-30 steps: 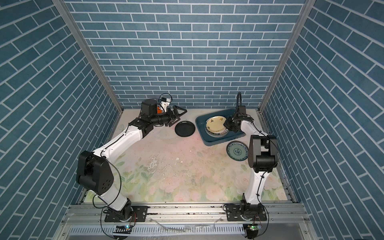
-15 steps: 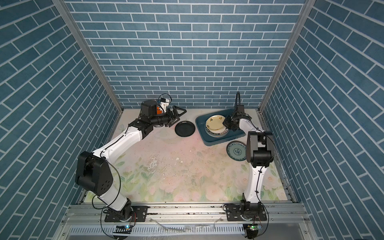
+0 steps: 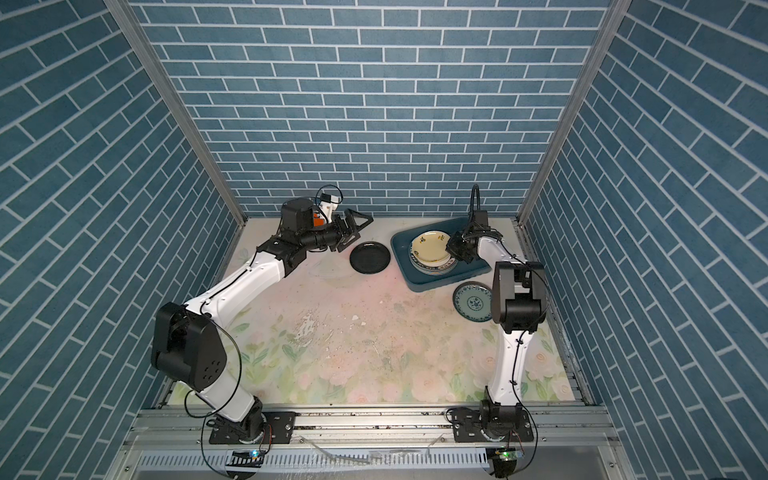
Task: Place the plates into the plastic bin on the countertop
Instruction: 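Lay the cream plate flat with the right gripper while the left withdraws, then open the right gripper and move it to the blue floral plate's edge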
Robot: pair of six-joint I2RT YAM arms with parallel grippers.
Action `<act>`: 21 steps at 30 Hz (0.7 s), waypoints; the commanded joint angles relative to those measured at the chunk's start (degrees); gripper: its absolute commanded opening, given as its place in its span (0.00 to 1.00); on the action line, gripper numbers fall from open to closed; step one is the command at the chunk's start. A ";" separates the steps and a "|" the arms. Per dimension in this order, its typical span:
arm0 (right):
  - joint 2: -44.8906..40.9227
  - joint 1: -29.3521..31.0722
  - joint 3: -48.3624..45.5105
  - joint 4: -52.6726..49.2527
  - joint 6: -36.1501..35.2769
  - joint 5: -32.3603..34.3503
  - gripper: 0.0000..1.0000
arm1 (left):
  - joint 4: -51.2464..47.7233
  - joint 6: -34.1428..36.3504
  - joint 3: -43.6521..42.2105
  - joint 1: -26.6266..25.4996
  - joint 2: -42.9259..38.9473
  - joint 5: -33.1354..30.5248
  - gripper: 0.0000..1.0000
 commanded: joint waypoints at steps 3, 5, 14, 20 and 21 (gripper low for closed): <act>1.03 0.21 2.60 -3.68 -1.97 0.99 0.30 | 0.81 0.15 1.28 0.12 0.58 -0.67 1.00; 1.06 0.21 3.23 -4.89 -2.57 1.46 0.33 | 0.81 0.21 0.94 0.16 0.29 -0.85 1.00; -1.46 0.23 5.30 -11.08 -6.32 6.86 0.46 | 1.16 0.25 -0.14 0.14 -0.03 -0.98 1.00; -9.05 0.20 1.67 -11.18 -7.87 9.89 0.52 | 0.59 0.43 0.38 0.10 0.39 -0.32 1.00; -10.64 0.11 0.55 -11.10 -8.04 10.65 0.54 | 0.24 0.50 0.39 0.08 0.43 -0.28 1.00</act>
